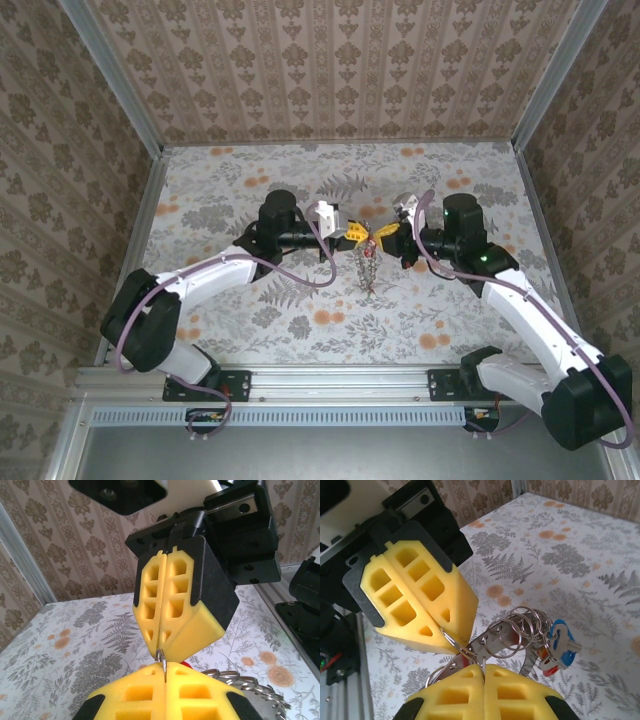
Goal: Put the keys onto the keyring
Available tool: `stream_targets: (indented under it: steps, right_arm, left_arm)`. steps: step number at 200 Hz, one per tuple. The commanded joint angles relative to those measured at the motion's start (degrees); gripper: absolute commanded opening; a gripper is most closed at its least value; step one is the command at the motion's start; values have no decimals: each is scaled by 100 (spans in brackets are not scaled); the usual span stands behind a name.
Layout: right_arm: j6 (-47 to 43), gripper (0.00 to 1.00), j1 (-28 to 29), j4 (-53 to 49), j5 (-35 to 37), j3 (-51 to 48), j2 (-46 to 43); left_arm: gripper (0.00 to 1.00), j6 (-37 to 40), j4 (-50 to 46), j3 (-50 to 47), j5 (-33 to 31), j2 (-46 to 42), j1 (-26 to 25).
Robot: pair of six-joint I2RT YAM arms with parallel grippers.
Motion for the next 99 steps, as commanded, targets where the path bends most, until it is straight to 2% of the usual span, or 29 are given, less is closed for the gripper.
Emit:
stream_targets:
  steps: [1, 54, 99]
  right_arm:
    - [795, 0, -187, 179, -267, 24, 259]
    - [2067, 1, -464, 858, -1008, 13, 796]
    - [2731, 9, -522, 1031, -1245, 91, 1218]
  left_arm:
    - [0, -271, 1150, -42, 203, 2, -69]
    - [0, -384, 1729, -222, 5, 149, -63]
    - [0, -504, 2059, -313, -76, 243, -53]
